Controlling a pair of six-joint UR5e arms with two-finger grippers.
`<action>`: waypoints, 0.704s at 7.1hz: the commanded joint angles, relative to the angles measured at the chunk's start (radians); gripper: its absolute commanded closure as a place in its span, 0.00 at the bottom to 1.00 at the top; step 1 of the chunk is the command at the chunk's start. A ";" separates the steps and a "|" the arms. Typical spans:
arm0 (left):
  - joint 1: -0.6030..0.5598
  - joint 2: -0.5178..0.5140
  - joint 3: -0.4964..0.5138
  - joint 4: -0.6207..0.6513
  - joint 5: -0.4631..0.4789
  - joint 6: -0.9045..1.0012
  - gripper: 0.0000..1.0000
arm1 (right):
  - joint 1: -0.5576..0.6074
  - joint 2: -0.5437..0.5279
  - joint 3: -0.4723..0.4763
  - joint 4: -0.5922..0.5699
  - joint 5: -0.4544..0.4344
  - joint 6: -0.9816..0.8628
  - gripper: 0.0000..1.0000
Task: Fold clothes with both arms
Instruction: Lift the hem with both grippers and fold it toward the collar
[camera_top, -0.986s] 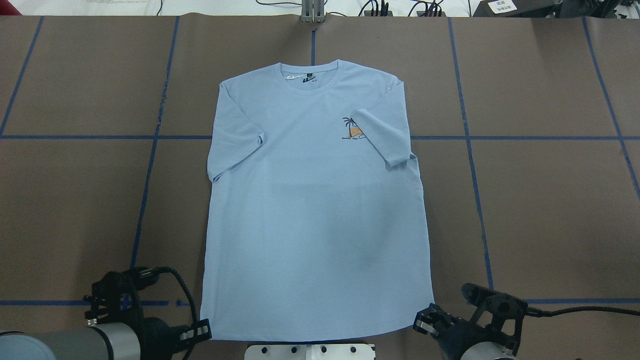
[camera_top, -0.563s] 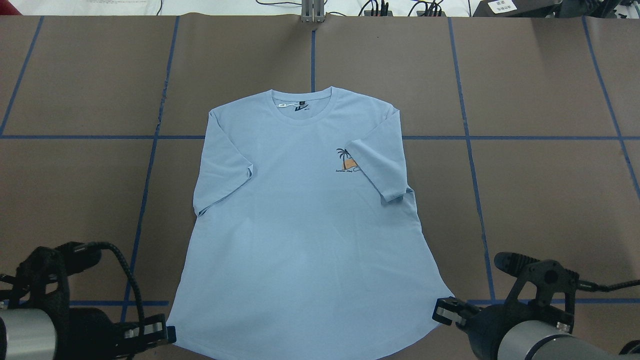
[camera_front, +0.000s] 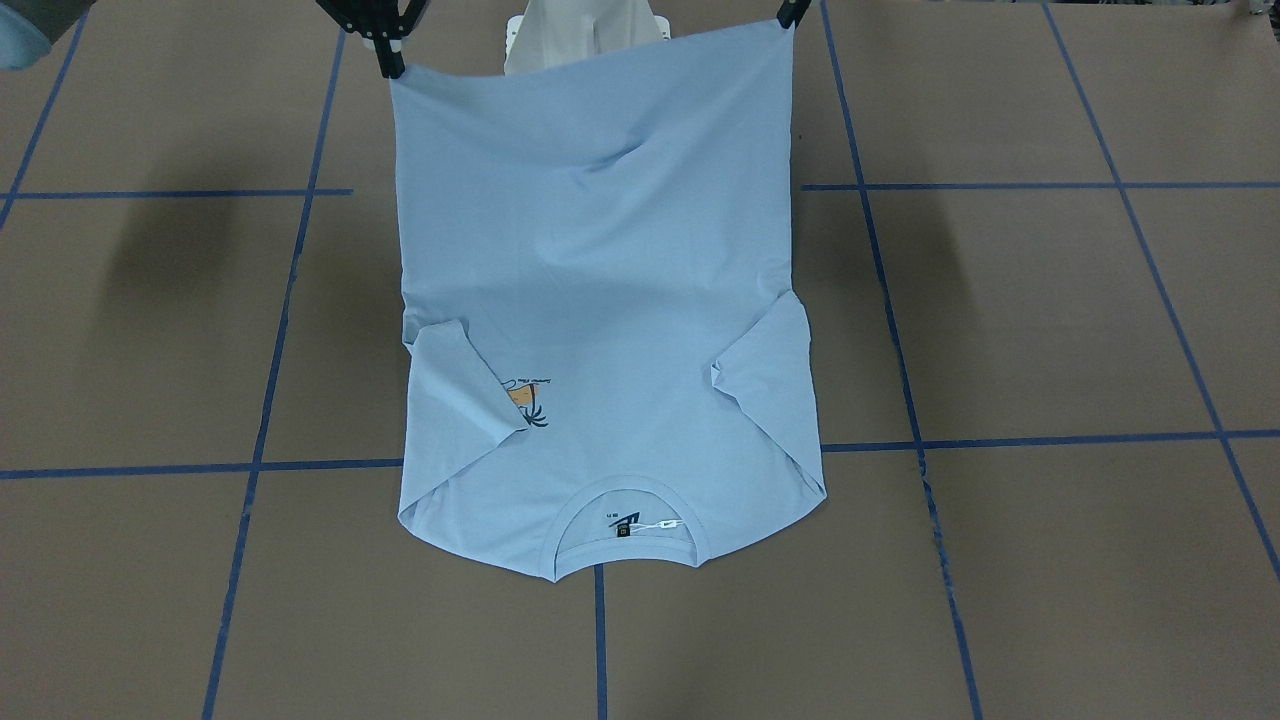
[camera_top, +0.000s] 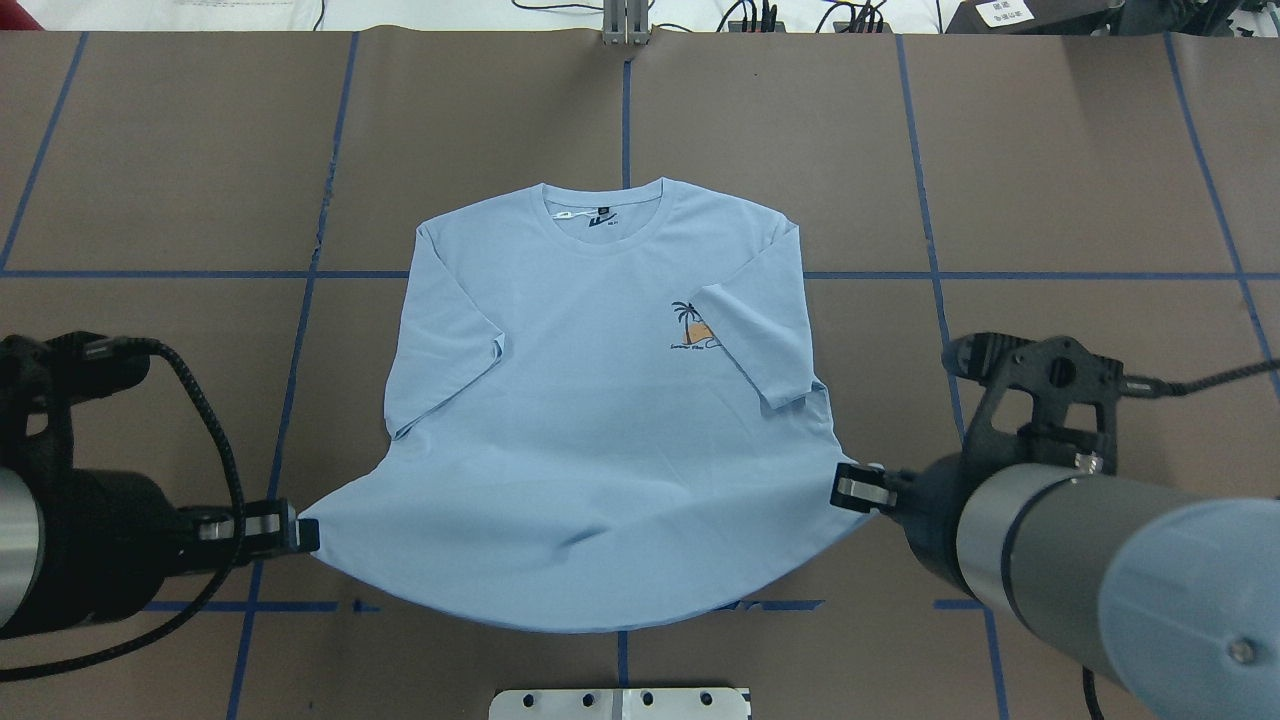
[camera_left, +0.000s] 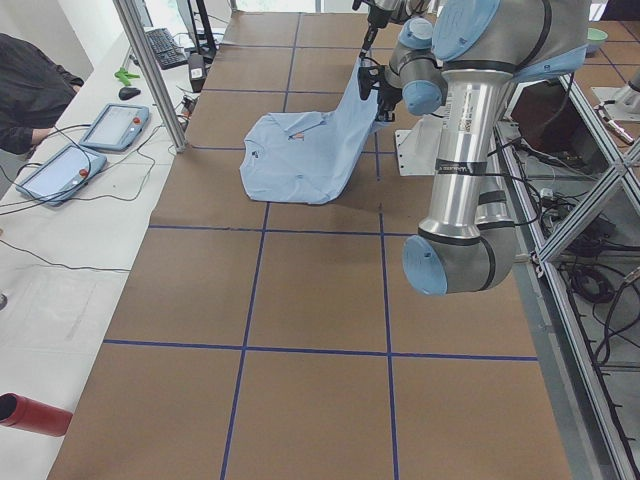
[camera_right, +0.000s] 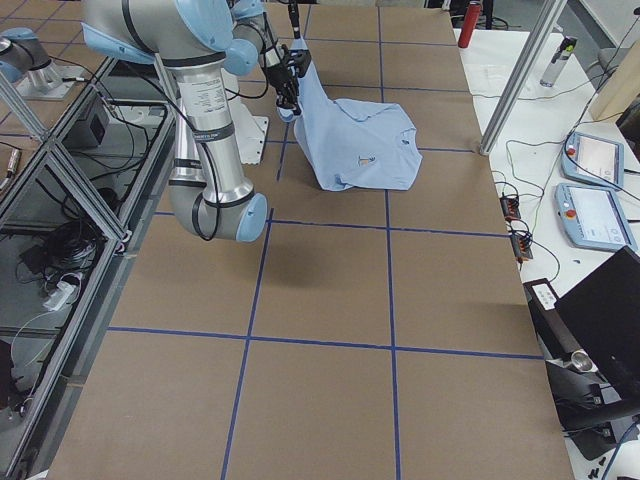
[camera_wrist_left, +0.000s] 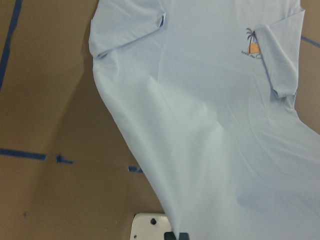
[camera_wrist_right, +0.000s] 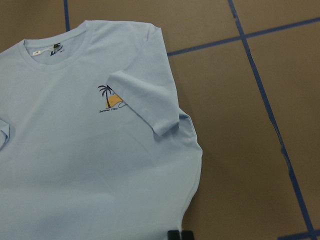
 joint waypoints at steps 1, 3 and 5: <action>-0.108 -0.146 0.215 0.007 -0.002 0.112 1.00 | 0.178 0.027 -0.262 0.230 0.097 -0.119 1.00; -0.200 -0.177 0.340 0.003 0.000 0.212 1.00 | 0.296 0.030 -0.441 0.383 0.145 -0.218 1.00; -0.291 -0.240 0.484 -0.003 0.000 0.307 1.00 | 0.328 0.078 -0.575 0.428 0.145 -0.229 1.00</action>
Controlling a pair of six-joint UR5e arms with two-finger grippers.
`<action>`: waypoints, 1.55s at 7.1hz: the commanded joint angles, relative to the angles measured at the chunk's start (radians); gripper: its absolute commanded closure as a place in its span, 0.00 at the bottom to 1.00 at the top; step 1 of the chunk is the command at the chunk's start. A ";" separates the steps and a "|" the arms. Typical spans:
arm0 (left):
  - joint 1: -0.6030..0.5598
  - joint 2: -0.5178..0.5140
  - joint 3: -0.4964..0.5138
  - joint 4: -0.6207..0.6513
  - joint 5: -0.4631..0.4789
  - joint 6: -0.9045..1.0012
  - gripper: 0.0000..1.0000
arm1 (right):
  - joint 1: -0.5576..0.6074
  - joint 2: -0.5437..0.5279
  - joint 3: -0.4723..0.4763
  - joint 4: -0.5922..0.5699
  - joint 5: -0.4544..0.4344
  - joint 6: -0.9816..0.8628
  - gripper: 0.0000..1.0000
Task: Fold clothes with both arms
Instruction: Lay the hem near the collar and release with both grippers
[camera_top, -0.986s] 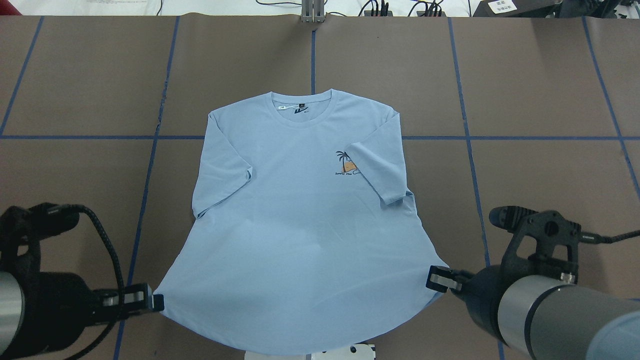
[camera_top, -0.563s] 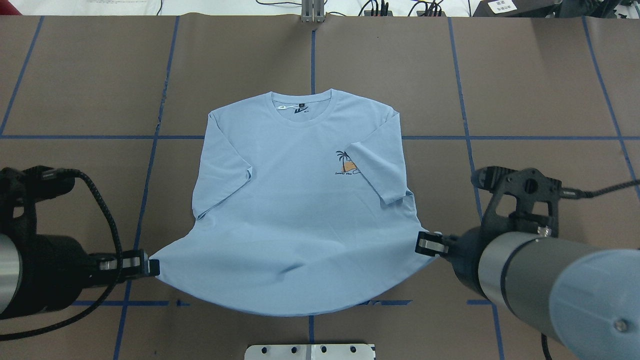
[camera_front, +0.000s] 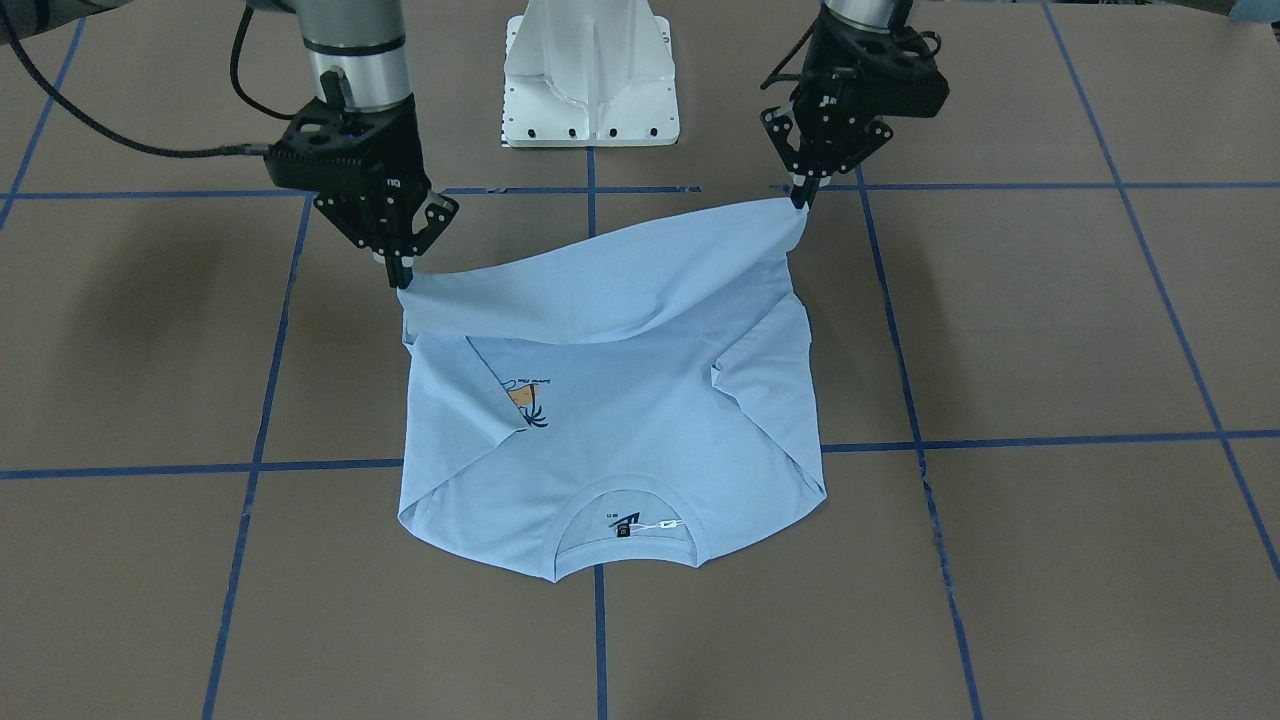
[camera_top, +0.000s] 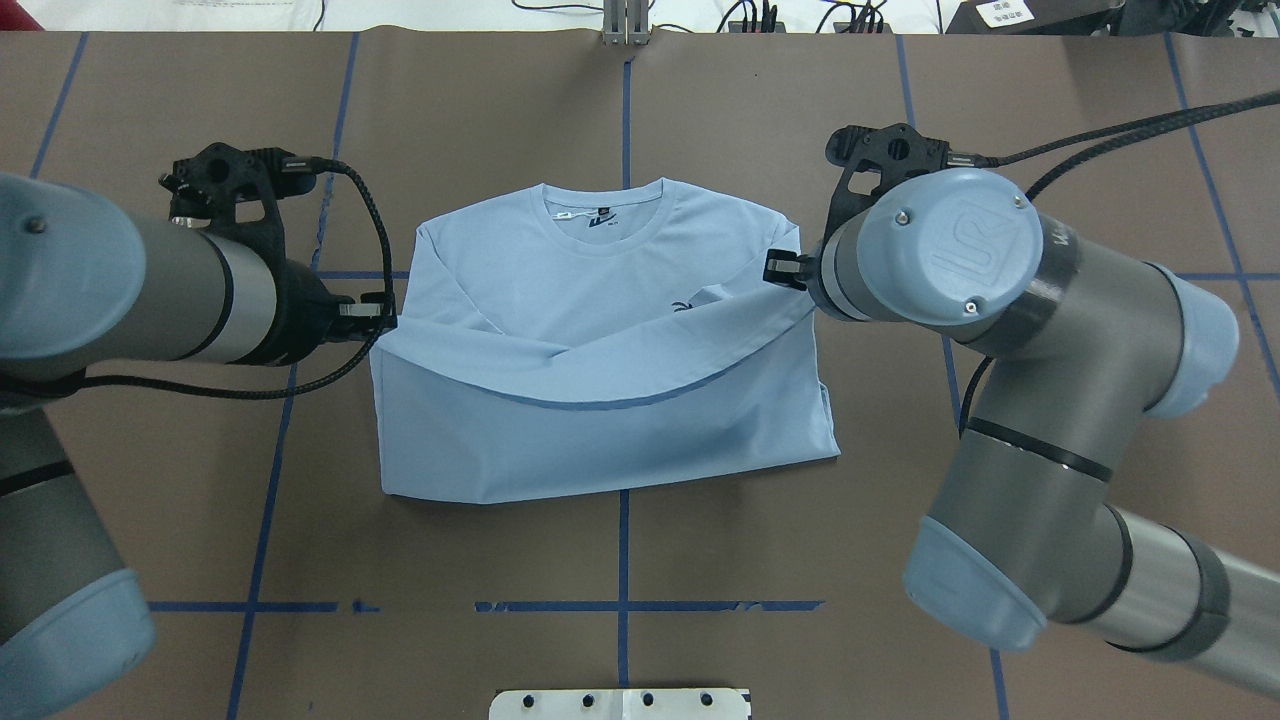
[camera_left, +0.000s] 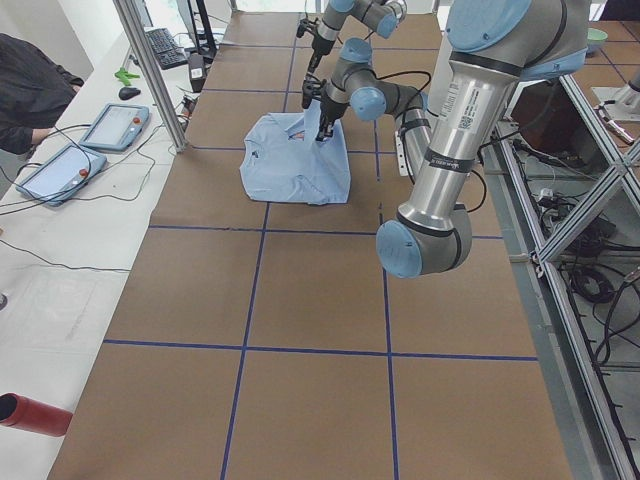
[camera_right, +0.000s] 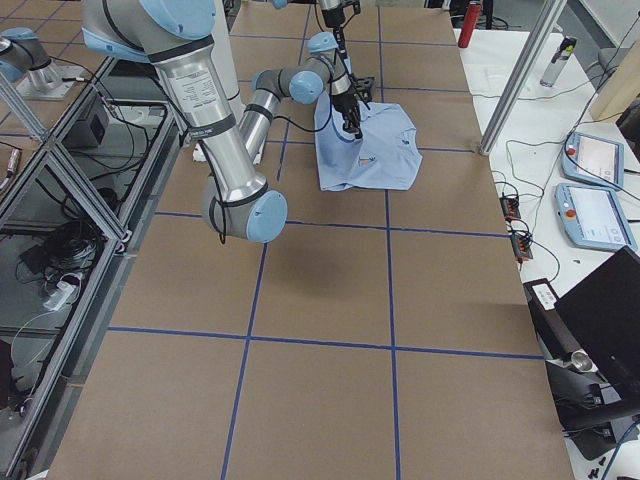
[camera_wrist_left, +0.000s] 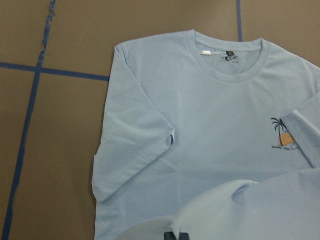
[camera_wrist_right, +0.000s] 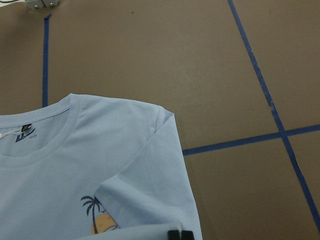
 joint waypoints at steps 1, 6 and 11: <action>-0.079 -0.042 0.142 -0.042 0.000 0.078 1.00 | 0.022 0.020 -0.096 0.030 0.002 -0.010 1.00; -0.101 -0.139 0.631 -0.399 0.048 0.088 1.00 | 0.048 0.094 -0.431 0.265 -0.006 -0.013 1.00; -0.101 -0.190 0.734 -0.474 0.046 0.103 1.00 | 0.101 0.132 -0.521 0.290 -0.007 -0.016 1.00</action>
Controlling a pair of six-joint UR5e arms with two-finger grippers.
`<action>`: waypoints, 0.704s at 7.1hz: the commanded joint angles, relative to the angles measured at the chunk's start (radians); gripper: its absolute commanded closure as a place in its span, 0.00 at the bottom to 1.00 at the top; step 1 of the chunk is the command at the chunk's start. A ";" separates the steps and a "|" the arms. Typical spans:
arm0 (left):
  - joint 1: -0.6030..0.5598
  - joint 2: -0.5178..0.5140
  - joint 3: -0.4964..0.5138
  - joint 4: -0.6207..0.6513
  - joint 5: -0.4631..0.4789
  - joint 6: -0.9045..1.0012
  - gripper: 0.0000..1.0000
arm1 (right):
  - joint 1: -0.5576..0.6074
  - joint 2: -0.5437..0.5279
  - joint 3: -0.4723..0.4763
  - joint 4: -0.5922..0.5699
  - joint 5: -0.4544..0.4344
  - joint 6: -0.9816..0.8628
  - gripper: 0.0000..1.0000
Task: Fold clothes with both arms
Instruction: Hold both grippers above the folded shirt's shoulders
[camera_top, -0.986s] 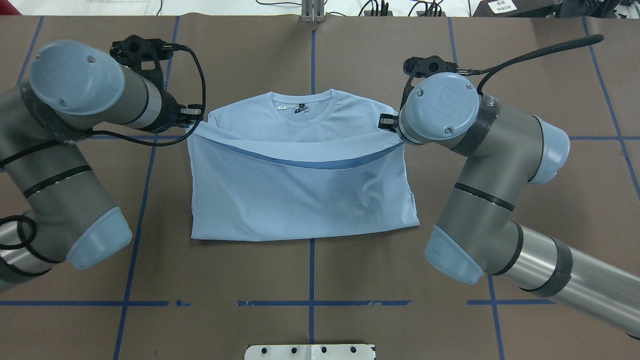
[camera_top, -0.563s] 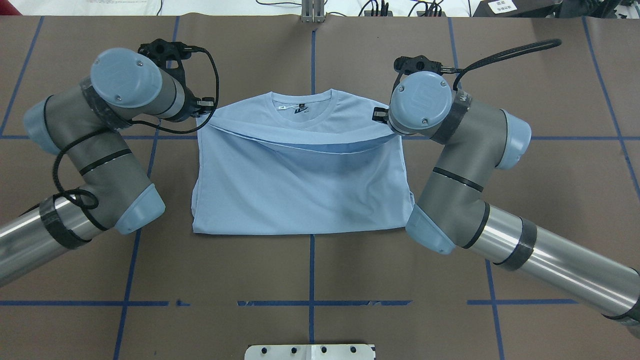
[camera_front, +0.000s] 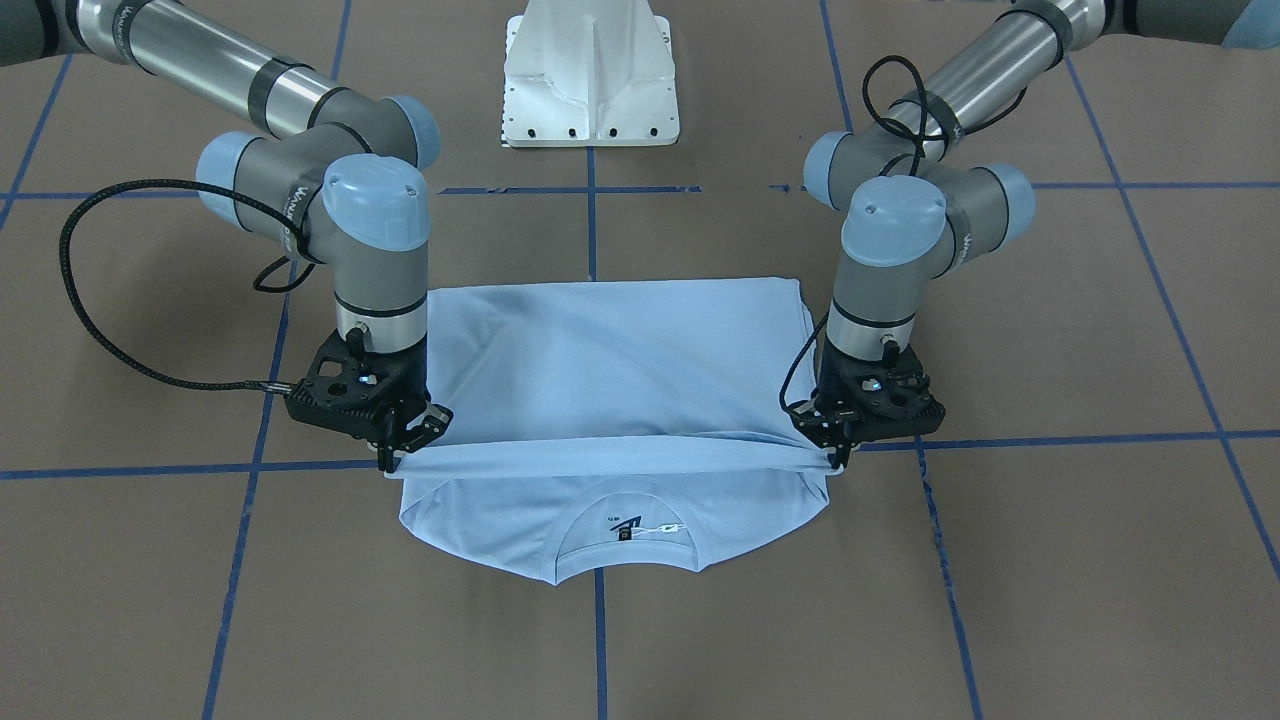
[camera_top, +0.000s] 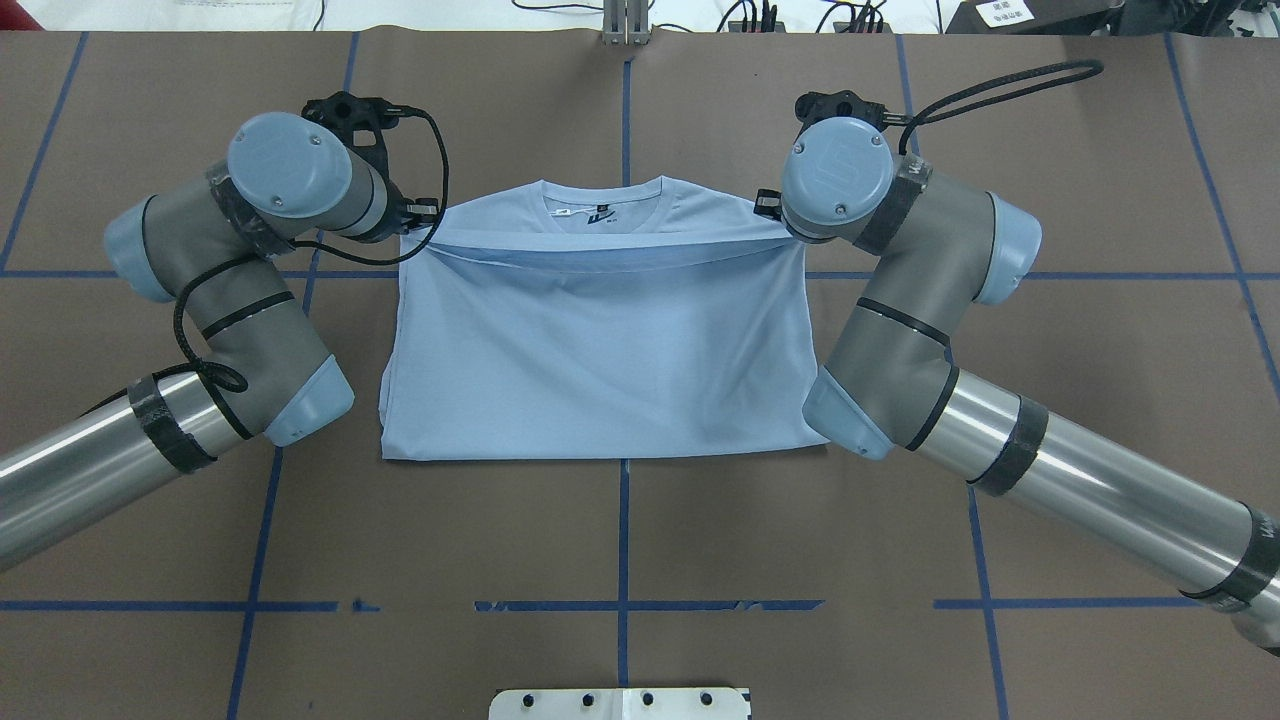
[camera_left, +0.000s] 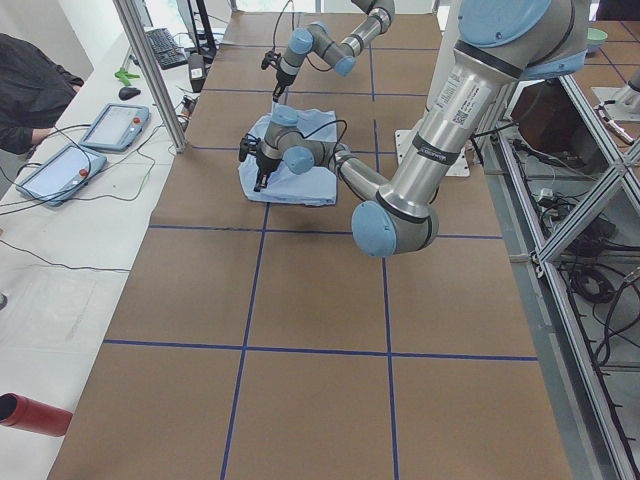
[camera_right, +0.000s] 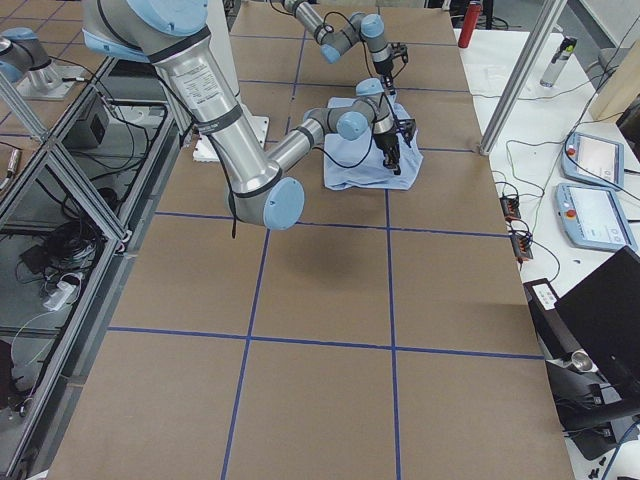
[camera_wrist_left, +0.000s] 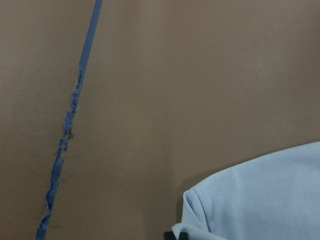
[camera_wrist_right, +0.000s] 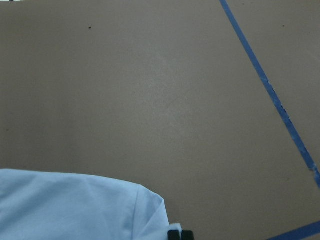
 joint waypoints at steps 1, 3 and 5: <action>0.001 -0.013 0.005 -0.003 -0.001 0.002 1.00 | 0.009 0.042 -0.068 0.006 0.000 0.001 1.00; 0.001 -0.018 0.048 -0.012 -0.001 -0.001 1.00 | 0.007 0.052 -0.137 0.056 0.000 -0.002 1.00; 0.001 -0.027 0.075 -0.042 0.000 0.002 1.00 | 0.004 0.054 -0.148 0.058 0.000 -0.002 1.00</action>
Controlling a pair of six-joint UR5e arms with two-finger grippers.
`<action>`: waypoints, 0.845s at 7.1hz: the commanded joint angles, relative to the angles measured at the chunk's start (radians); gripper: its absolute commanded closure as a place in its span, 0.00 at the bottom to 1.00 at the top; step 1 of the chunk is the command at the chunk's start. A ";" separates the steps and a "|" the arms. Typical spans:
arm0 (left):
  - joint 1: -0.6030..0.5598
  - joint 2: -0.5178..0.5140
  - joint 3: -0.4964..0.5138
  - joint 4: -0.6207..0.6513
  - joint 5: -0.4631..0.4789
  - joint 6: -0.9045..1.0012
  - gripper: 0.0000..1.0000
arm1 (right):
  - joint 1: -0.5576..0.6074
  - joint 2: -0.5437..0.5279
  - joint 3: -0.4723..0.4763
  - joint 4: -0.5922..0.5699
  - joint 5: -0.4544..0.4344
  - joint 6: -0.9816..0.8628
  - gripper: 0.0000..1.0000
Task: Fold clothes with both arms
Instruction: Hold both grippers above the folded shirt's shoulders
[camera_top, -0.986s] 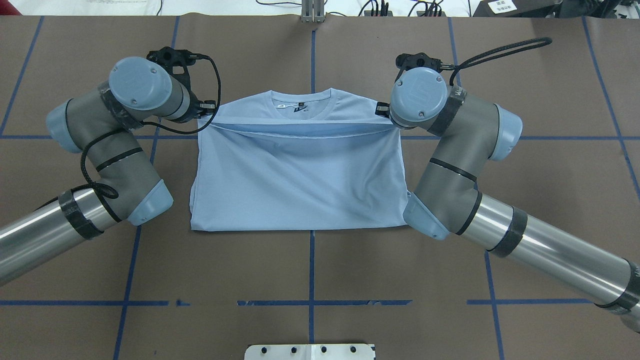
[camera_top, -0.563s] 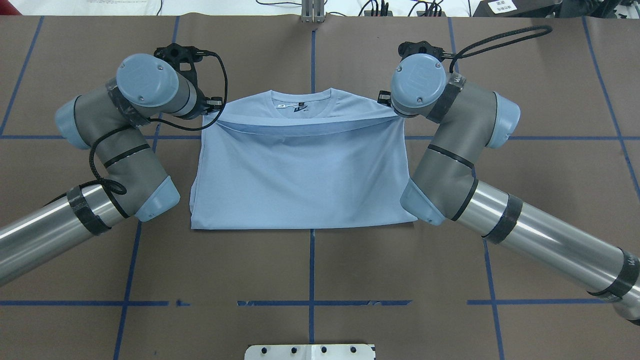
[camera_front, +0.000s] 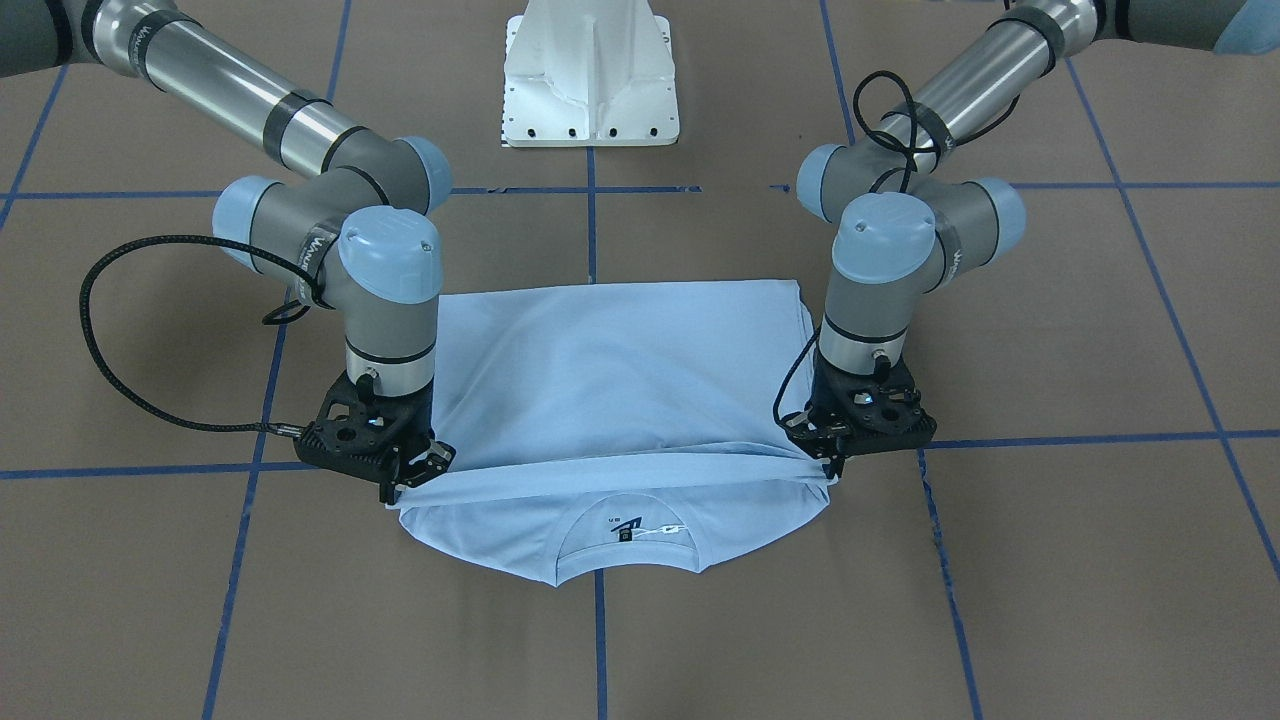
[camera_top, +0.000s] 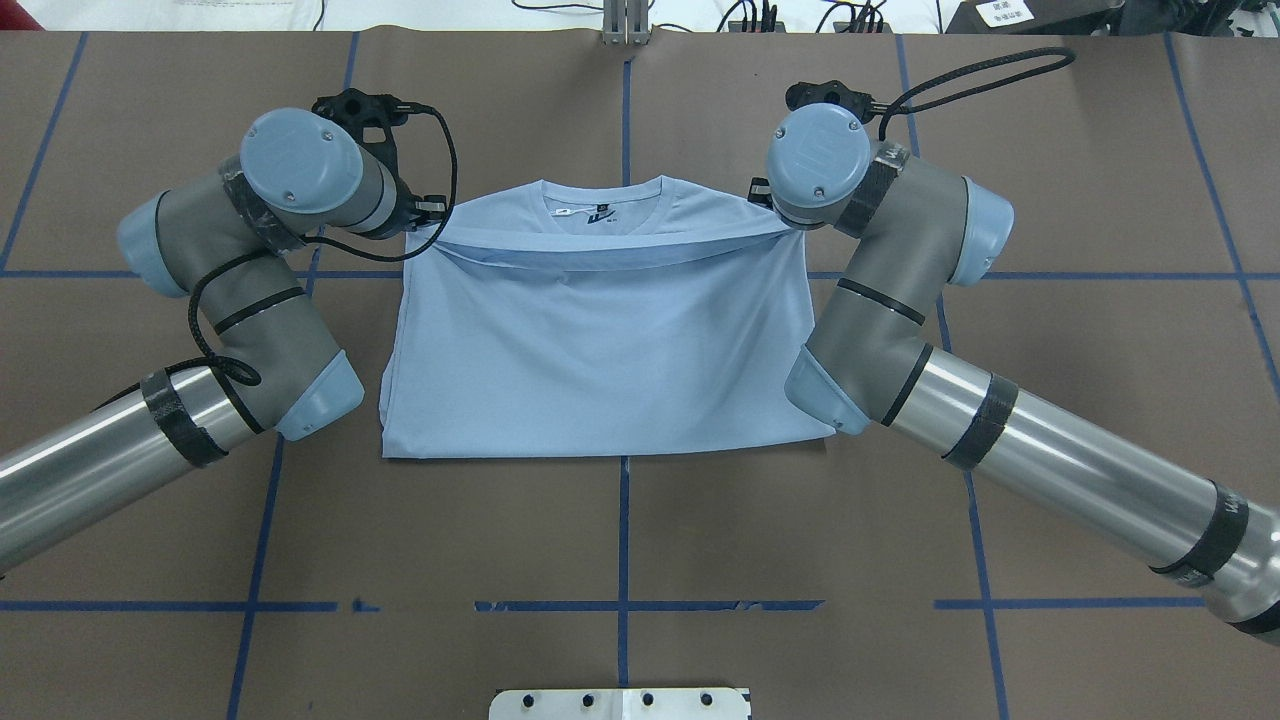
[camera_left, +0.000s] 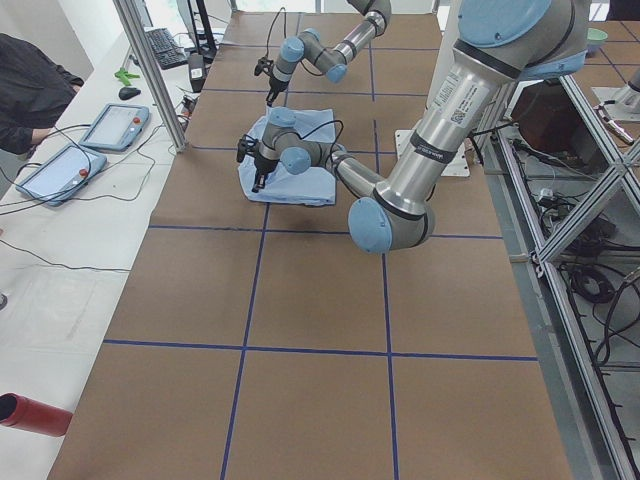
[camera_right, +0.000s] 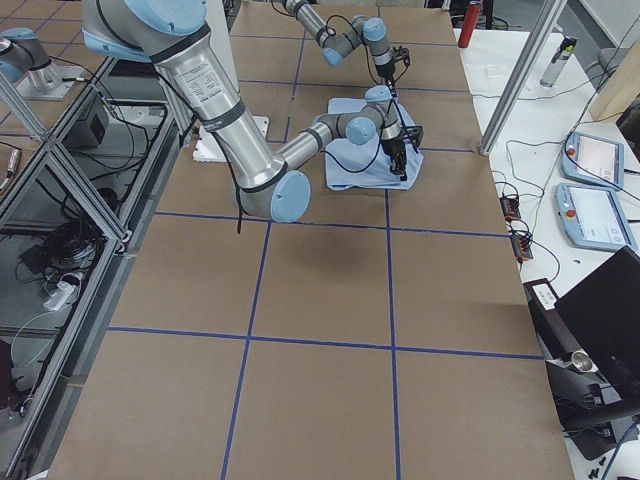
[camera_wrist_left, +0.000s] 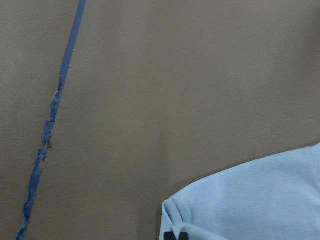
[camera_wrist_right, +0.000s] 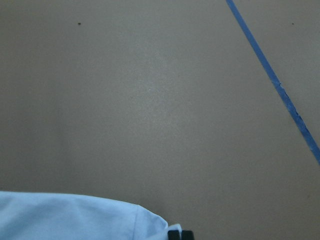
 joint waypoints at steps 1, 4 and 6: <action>0.000 -0.005 0.017 -0.023 0.000 0.000 1.00 | -0.001 0.001 -0.009 0.004 0.000 0.000 1.00; 0.002 0.008 0.014 -0.062 -0.001 0.000 0.01 | -0.012 0.005 -0.014 0.004 0.000 -0.012 0.01; 0.003 0.050 -0.070 -0.076 -0.010 0.000 0.00 | -0.001 -0.008 0.034 0.033 0.023 -0.151 0.00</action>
